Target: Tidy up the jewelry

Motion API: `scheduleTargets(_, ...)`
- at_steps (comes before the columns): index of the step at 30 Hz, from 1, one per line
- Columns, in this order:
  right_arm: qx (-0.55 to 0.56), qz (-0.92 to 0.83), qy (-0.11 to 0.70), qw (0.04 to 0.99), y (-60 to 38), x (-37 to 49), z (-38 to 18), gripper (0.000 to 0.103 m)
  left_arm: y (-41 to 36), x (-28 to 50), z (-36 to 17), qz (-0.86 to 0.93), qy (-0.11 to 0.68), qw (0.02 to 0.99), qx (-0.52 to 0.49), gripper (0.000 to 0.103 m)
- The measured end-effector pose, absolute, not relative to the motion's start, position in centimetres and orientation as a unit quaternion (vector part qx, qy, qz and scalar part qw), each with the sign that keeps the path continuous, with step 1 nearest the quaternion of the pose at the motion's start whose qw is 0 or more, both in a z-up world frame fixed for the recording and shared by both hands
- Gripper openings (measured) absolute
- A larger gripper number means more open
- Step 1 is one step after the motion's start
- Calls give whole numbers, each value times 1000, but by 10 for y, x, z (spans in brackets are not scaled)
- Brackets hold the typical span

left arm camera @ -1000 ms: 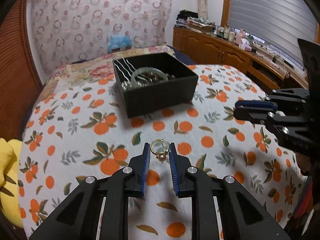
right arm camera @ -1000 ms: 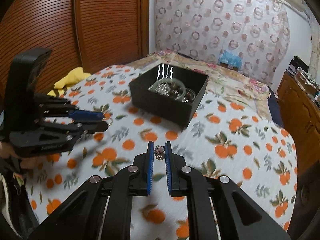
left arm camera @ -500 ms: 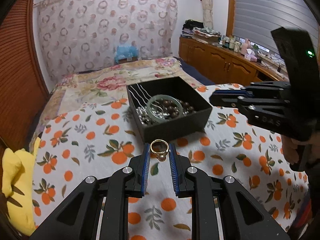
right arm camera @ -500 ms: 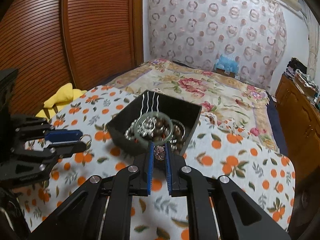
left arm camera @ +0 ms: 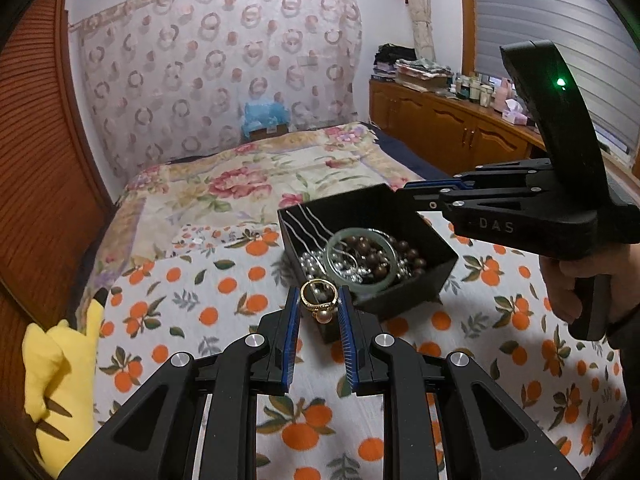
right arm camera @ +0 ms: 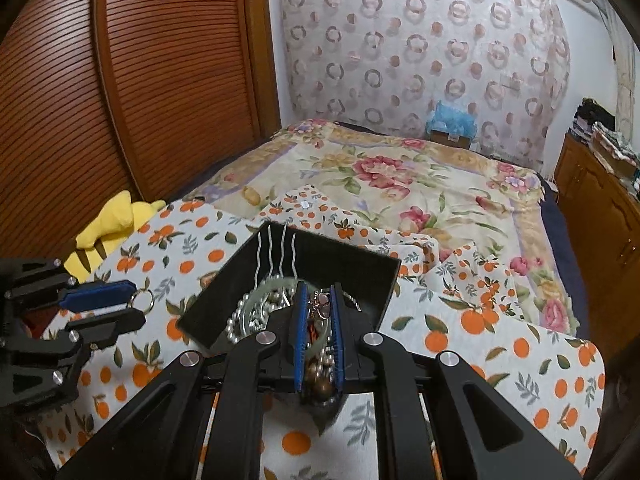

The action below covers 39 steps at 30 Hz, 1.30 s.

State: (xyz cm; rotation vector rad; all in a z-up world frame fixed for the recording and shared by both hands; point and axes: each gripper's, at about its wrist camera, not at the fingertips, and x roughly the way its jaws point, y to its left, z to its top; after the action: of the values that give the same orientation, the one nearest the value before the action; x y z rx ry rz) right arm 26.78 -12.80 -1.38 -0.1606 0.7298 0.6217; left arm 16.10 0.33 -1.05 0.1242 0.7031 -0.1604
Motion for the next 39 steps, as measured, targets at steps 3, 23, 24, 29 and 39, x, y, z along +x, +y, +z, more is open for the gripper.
scheduleTargets(3, -73, 297, 355, 883, -126, 275, -12, 13, 2, 169, -11, -76, 345, 934, 58, 18)
scheduleTargets(23, -62, 269, 351, 895, -162, 267, -20, 28, -22, 218, -21, -76, 356, 930, 51, 18)
scheduleTargets(24, -59, 266, 352, 896, -167, 265, -23, 28, -24, 220, -21, -75, 356, 930, 50, 18)
scheduleTargets(29, -47, 255, 346, 902, -183, 255, -28, 28, -29, 223, -21, -67, 355, 931, 47, 37)
scheduleTargets(39, -31, 230, 322, 918, -198, 223, -27, 55, -20, 197, -23, -49, 344, 937, 49, 88)
